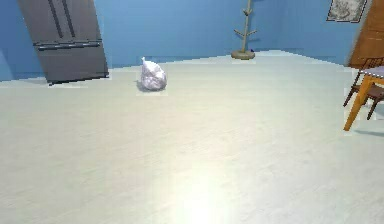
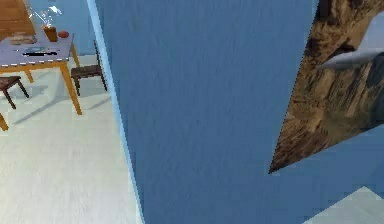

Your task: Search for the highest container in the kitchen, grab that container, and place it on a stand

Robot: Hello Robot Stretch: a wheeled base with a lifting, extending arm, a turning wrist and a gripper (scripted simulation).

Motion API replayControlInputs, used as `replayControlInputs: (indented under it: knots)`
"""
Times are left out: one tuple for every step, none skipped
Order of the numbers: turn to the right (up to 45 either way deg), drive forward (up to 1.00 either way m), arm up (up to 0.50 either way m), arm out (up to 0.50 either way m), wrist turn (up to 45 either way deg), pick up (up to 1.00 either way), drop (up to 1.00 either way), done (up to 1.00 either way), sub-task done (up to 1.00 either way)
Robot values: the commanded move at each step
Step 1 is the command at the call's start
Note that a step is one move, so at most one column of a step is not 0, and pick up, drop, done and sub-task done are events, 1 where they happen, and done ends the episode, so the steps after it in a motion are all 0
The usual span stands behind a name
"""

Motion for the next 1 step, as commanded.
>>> replayControlInputs:
  knots:
    - [15.0,0.00,0.00,0.00,0.0,0.00,0.00,0.00,0.00]
